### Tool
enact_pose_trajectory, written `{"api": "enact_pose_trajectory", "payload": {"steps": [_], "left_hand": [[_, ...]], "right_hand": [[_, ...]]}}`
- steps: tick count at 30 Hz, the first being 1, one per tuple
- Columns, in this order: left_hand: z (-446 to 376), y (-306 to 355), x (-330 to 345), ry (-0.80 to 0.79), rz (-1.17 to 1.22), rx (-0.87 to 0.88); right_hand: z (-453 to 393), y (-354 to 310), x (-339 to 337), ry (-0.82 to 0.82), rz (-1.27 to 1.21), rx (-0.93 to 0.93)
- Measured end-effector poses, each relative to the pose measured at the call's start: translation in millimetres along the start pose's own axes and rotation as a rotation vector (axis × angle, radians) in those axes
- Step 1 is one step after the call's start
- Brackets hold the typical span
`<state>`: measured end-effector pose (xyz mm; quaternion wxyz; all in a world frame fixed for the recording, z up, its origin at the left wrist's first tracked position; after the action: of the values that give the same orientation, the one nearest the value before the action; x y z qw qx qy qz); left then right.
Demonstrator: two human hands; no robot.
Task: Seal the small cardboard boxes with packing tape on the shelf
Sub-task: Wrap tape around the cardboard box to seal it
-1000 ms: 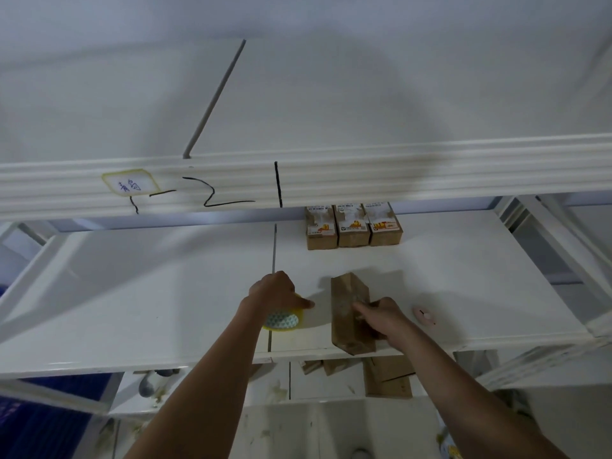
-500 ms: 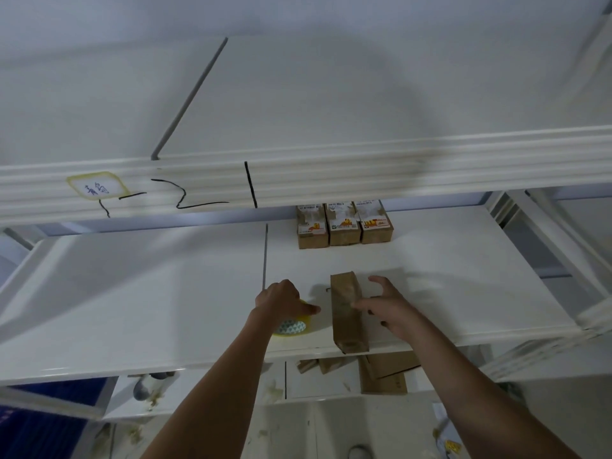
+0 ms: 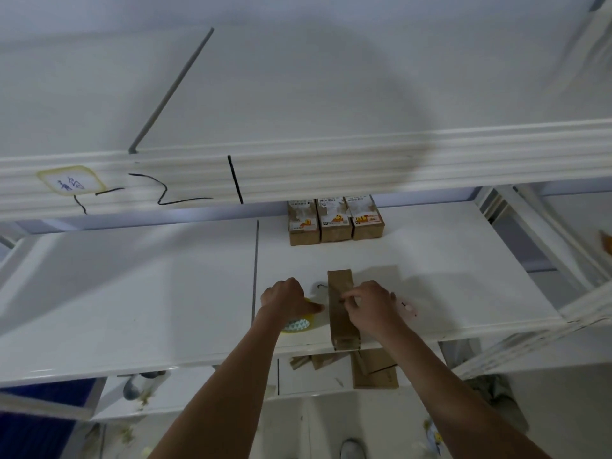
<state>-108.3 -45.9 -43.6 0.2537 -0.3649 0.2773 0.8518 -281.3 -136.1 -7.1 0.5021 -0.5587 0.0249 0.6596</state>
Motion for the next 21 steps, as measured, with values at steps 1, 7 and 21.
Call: {"api": "enact_pose_trajectory", "payload": {"steps": [1,7,21], "left_hand": [[0.1,0.1,0.0,0.0,0.004,0.002],[0.4,9.8,3.8,0.009,0.011,0.014],[4.5,12.8,3.3,0.017,0.009,-0.004]], "right_hand": [[-0.5,-2.1,-0.4,0.008,0.074,0.016],[9.0,-29.4,11.1,-0.054,0.284,0.016],[4.7,-56.1,28.7,0.036,0.427,0.102]]}}
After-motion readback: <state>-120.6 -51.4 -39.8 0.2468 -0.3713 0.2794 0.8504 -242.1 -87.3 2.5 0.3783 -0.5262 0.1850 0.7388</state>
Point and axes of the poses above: each hand's wrist, its own z-axis away from the middle knuckle, its own x-axis out of the palm, y = z × x, the point moved 3 cm from there along -z, towards the middle knuckle, and after that the axes turned 12 degrees about -y, right-handed, at the moved point
